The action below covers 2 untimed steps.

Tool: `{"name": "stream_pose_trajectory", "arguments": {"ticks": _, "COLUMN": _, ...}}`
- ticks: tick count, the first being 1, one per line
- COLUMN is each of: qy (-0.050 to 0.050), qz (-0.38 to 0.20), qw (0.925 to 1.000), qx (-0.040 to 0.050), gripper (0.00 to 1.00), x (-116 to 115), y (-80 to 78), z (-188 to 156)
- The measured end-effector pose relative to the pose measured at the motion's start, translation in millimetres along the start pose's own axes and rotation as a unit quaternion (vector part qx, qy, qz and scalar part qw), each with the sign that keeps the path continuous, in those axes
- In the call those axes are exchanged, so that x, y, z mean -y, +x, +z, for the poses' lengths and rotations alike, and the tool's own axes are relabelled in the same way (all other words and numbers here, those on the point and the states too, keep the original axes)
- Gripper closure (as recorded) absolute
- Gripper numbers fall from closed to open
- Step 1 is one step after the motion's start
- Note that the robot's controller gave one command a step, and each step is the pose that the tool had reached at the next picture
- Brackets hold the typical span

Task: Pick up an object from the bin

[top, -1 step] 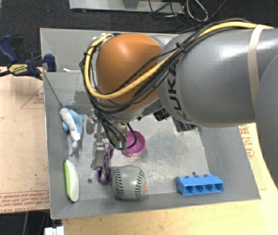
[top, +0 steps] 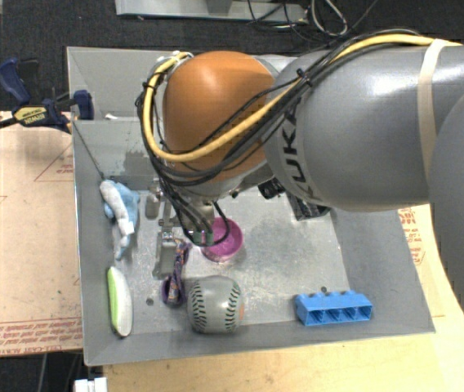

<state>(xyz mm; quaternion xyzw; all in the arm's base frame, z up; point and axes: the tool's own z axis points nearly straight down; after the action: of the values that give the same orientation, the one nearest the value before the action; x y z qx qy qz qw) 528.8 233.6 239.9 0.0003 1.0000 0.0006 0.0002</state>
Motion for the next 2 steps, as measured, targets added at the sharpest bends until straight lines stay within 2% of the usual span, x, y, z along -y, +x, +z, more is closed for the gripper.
{"name": "stream_pose_trajectory", "arguments": {"ticks": 1, "qy": -0.001, "qz": -0.167, "qw": 0.9859, "qx": -0.0007, "gripper": 0.0, "x": 35, "y": -4.1, "z": 83}}
{"name": "stream_pose_trajectory", "arguments": {"ticks": 2, "qy": -0.001, "qz": -0.316, "qw": 0.9486, "qx": 0.0009, "gripper": 0.0, "x": 73, "y": -0.6, "z": 80}}
